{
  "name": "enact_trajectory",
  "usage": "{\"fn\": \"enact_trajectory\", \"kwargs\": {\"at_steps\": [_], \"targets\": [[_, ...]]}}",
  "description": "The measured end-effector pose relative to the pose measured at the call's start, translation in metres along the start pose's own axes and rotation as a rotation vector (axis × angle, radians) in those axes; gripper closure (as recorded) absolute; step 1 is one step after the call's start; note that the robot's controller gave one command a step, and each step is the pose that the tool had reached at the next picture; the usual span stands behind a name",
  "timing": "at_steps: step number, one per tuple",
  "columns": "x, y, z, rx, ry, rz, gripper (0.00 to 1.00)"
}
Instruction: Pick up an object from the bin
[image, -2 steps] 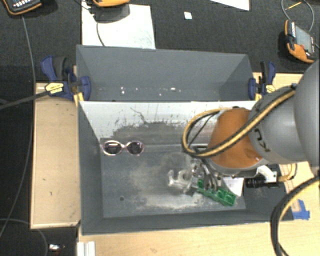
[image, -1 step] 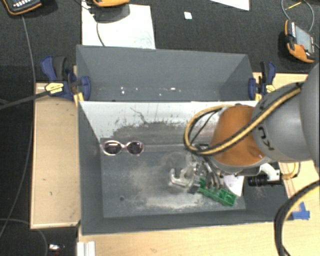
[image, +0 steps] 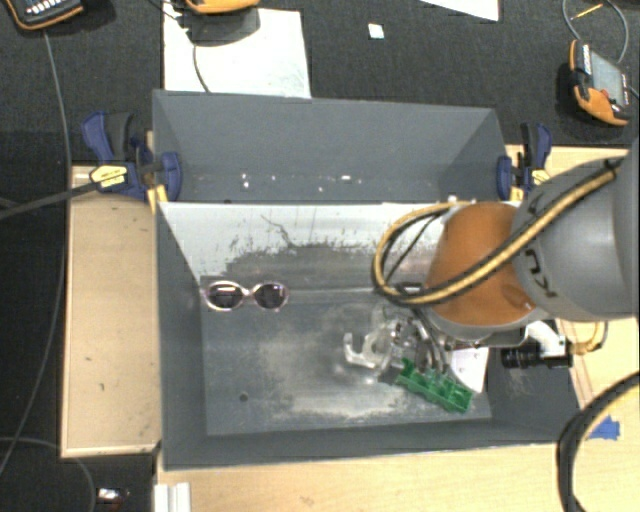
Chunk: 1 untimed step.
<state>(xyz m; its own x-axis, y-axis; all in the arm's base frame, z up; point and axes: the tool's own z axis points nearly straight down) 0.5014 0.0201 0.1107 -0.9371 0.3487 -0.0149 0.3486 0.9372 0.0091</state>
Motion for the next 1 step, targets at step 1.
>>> {"fn": "enact_trajectory", "kwargs": {"at_steps": [1], "targets": [[-0.0006,0.0003,-0.0131,-0.001,-0.002,0.0,1.0]]}}
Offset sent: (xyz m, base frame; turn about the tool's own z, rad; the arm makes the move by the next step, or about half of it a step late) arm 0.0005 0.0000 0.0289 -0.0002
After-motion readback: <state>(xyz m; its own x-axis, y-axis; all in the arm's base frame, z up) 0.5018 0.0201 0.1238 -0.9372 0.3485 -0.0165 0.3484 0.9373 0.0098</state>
